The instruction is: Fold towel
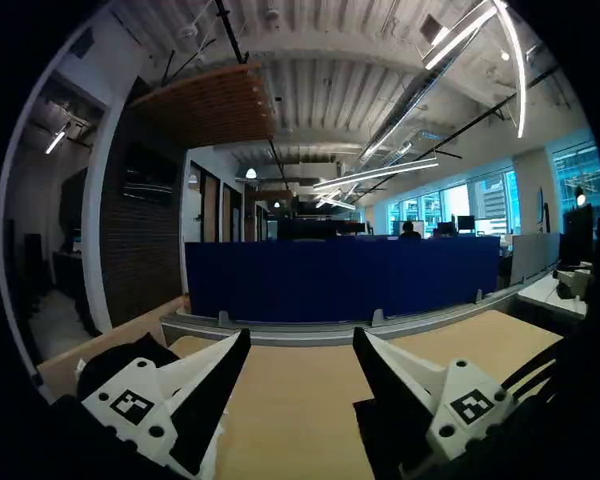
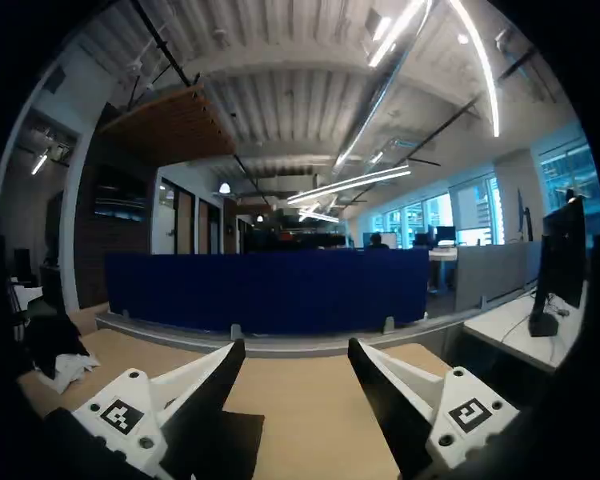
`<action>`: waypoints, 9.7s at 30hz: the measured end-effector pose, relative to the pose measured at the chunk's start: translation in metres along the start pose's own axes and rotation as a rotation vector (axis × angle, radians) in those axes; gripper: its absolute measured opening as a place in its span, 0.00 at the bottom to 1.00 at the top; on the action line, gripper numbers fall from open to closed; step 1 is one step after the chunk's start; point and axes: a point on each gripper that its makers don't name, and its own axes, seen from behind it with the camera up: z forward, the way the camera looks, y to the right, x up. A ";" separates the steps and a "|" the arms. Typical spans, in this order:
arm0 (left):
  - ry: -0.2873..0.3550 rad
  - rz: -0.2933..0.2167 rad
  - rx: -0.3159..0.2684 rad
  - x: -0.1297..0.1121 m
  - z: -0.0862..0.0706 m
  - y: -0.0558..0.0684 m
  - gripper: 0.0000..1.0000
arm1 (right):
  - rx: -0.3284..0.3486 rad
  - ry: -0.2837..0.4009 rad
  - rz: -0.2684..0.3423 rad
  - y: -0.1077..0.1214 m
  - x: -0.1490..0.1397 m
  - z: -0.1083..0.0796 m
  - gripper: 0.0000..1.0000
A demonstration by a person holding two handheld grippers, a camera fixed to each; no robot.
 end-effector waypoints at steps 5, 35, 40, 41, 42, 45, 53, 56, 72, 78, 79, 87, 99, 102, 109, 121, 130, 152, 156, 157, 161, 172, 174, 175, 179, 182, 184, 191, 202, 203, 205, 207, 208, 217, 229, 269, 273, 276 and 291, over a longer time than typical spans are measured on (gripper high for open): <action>-0.029 0.004 0.003 0.014 -0.003 0.000 0.95 | -0.004 -0.017 -0.020 0.000 0.019 -0.001 1.00; -0.308 0.113 -0.325 -0.028 -0.018 0.060 0.95 | 0.319 -0.295 -0.199 -0.068 -0.017 -0.012 1.00; -0.320 0.134 -0.341 -0.033 -0.020 0.064 0.95 | 0.333 -0.308 -0.214 -0.072 -0.023 -0.013 1.00; -0.322 0.138 -0.343 -0.034 -0.021 0.064 0.95 | 0.337 -0.310 -0.218 -0.074 -0.025 -0.014 1.00; -0.324 0.140 -0.347 -0.036 -0.021 0.065 0.95 | 0.340 -0.313 -0.221 -0.075 -0.027 -0.014 1.00; -0.333 0.144 -0.361 -0.043 -0.023 0.070 0.95 | 0.352 -0.323 -0.231 -0.079 -0.037 -0.015 1.00; -0.369 0.157 -0.400 -0.073 -0.028 0.083 0.95 | 0.367 -0.345 -0.245 -0.084 -0.066 -0.018 1.00; -0.384 0.160 -0.407 -0.087 -0.029 0.087 0.95 | 0.375 -0.355 -0.250 -0.086 -0.078 -0.019 1.00; -0.491 0.204 -0.456 -0.169 -0.035 0.106 0.95 | 0.415 -0.457 -0.277 -0.092 -0.162 -0.028 1.00; -0.527 0.230 -0.481 -0.197 -0.039 0.114 0.95 | 0.426 -0.495 -0.300 -0.092 -0.191 -0.032 1.00; -0.535 0.232 -0.485 -0.202 -0.040 0.115 0.95 | 0.427 -0.502 -0.305 -0.092 -0.196 -0.033 1.00; -0.610 0.255 -0.515 -0.241 -0.049 0.118 0.95 | 0.442 -0.558 -0.311 -0.092 -0.234 -0.037 1.00; -0.708 0.276 -0.545 -0.289 -0.056 0.124 0.95 | 0.468 -0.647 -0.309 -0.092 -0.281 -0.045 1.00; -0.736 0.275 -0.554 -0.298 -0.059 0.127 0.95 | 0.474 -0.670 -0.311 -0.091 -0.291 -0.049 1.00; -0.791 0.295 -0.586 -0.318 -0.065 0.132 0.95 | 0.499 -0.734 -0.312 -0.089 -0.314 -0.061 1.00; -0.850 0.296 -0.612 -0.335 -0.068 0.142 0.95 | 0.518 -0.794 -0.293 -0.085 -0.333 -0.068 0.95; -0.862 0.289 -0.618 -0.336 -0.070 0.146 0.95 | 0.521 -0.819 -0.282 -0.084 -0.343 -0.069 0.91; -0.888 0.285 -0.589 -0.336 -0.071 0.147 0.64 | 0.554 -0.837 -0.279 -0.089 -0.348 -0.078 0.57; -0.896 0.277 -0.572 -0.336 -0.068 0.143 0.51 | 0.567 -0.842 -0.268 -0.093 -0.349 -0.081 0.43; -0.897 0.277 -0.571 -0.336 -0.067 0.142 0.49 | 0.569 -0.844 -0.265 -0.093 -0.349 -0.081 0.41; -0.900 0.283 -0.571 -0.336 -0.067 0.142 0.40 | 0.565 -0.849 -0.256 -0.094 -0.349 -0.081 0.29; -0.891 0.266 -0.544 -0.333 -0.066 0.142 0.08 | 0.548 -0.863 -0.237 -0.092 -0.349 -0.079 0.14; -0.889 0.264 -0.541 -0.333 -0.067 0.143 0.07 | 0.546 -0.866 -0.237 -0.092 -0.348 -0.079 0.13; -0.889 0.261 -0.542 -0.333 -0.067 0.144 0.07 | 0.545 -0.868 -0.237 -0.092 -0.348 -0.079 0.13; -0.896 0.231 -0.548 -0.332 -0.071 0.146 0.07 | 0.539 -0.874 -0.236 -0.090 -0.347 -0.078 0.11; -0.904 0.205 -0.554 -0.331 -0.073 0.147 0.07 | 0.534 -0.874 -0.230 -0.087 -0.345 -0.077 0.11; -0.905 0.199 -0.556 -0.331 -0.075 0.147 0.06 | 0.534 -0.872 -0.227 -0.087 -0.342 -0.076 0.11; -0.909 0.180 -0.564 -0.324 -0.078 0.152 0.06 | 0.539 -0.857 -0.240 -0.085 -0.329 -0.073 0.11; -0.903 0.109 -0.531 -0.298 -0.077 0.149 0.06 | 0.560 -0.824 -0.252 -0.087 -0.297 -0.070 0.11; -0.903 0.105 -0.527 -0.295 -0.077 0.148 0.06 | 0.564 -0.822 -0.252 -0.088 -0.293 -0.070 0.11; -0.901 0.098 -0.521 -0.290 -0.077 0.147 0.06 | 0.569 -0.815 -0.254 -0.090 -0.286 -0.070 0.11; -0.899 0.091 -0.516 -0.284 -0.078 0.146 0.06 | 0.573 -0.808 -0.258 -0.091 -0.279 -0.071 0.11; -0.897 0.088 -0.514 -0.281 -0.078 0.146 0.06 | 0.574 -0.805 -0.260 -0.092 -0.275 -0.071 0.11; -0.891 0.049 -0.497 -0.252 -0.088 0.143 0.06 | 0.581 -0.796 -0.252 -0.098 -0.251 -0.078 0.11; -0.889 0.013 -0.496 -0.234 -0.100 0.142 0.06 | 0.586 -0.812 -0.249 -0.099 -0.241 -0.090 0.11; -0.797 0.030 -0.471 -0.240 0.055 0.148 0.06 | 0.509 -0.868 -0.194 -0.086 -0.254 0.042 0.11; -0.804 0.029 -0.475 -0.246 0.062 0.150 0.06 | 0.507 -0.880 -0.190 -0.084 -0.261 0.046 0.11; -0.808 0.028 -0.478 -0.250 0.065 0.152 0.06 | 0.502 -0.887 -0.185 -0.082 -0.267 0.048 0.11; -0.818 0.035 -0.435 -0.284 0.084 0.150 0.12 | 0.439 -0.891 -0.178 -0.077 -0.292 0.073 0.20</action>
